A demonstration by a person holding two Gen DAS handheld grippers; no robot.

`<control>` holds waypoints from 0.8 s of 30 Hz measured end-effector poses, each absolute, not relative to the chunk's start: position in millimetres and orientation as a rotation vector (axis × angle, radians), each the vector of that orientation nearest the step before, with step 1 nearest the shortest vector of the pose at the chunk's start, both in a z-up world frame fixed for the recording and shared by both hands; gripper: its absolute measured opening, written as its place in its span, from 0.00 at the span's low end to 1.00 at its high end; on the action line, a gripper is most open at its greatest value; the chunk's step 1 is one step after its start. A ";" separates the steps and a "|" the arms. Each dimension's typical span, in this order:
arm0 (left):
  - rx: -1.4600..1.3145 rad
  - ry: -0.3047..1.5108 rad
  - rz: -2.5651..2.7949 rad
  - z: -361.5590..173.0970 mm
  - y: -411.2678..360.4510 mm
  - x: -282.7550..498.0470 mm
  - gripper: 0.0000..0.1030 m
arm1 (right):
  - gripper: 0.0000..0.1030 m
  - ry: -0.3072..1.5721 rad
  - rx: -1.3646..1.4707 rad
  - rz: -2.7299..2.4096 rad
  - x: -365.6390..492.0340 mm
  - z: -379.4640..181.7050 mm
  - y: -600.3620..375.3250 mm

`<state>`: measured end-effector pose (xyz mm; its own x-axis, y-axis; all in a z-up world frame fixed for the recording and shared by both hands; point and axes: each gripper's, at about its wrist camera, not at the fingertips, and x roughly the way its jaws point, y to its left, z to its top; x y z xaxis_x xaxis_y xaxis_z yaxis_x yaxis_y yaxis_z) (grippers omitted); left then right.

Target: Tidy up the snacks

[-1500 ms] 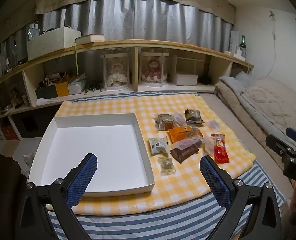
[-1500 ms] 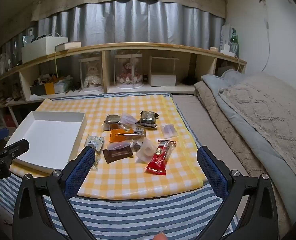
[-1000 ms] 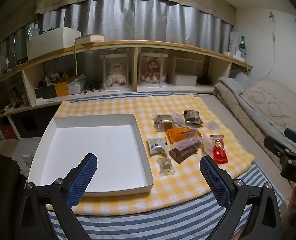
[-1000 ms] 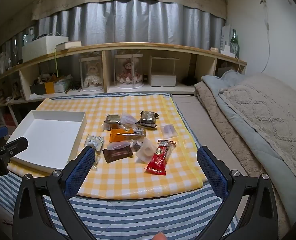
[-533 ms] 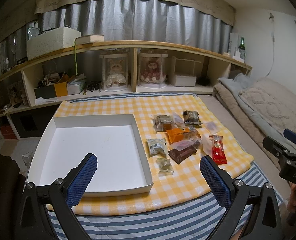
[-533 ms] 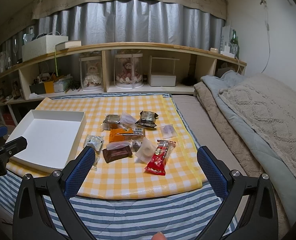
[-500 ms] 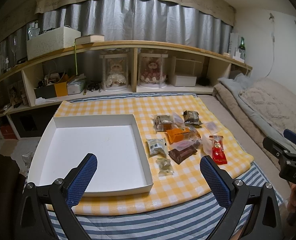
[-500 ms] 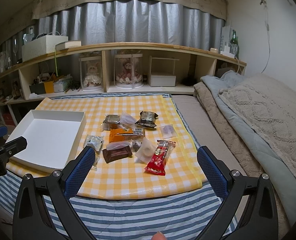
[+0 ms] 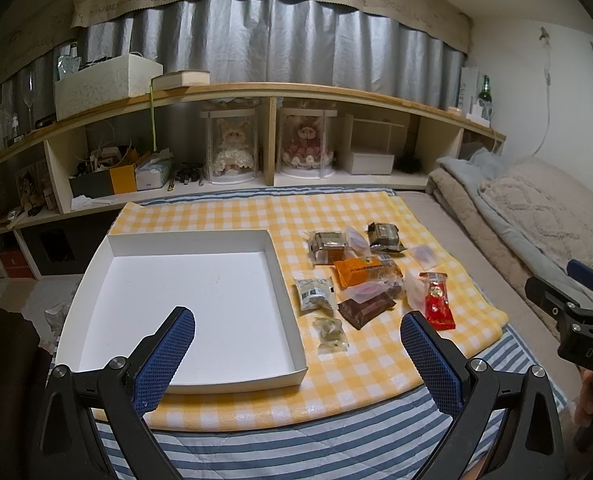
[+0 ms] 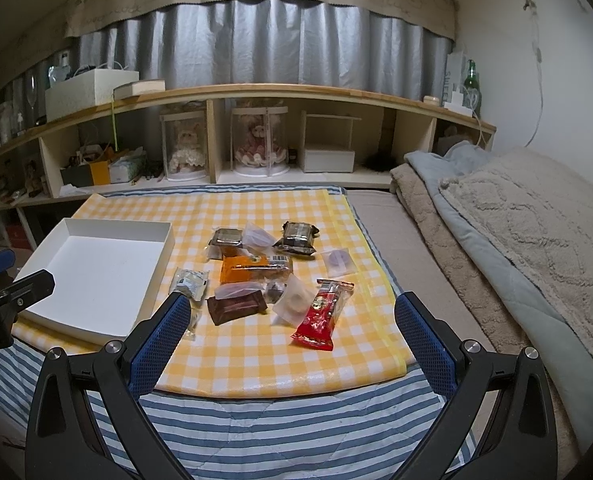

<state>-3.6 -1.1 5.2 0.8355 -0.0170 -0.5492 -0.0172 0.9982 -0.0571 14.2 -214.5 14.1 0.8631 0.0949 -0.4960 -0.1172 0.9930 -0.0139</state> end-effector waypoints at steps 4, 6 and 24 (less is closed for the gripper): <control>-0.061 0.582 0.000 5.4 -1.5 -3.8 1.00 | 1.00 0.517 -0.045 0.112 13.6 15.3 -213.2; -0.061 0.582 0.000 4.9 -1.0 -3.7 1.00 | 1.00 0.517 -0.046 0.111 13.5 15.1 -213.4; -0.062 0.579 0.001 4.1 -2.4 -2.7 1.00 | 1.00 0.518 -0.047 0.109 12.9 16.0 -213.4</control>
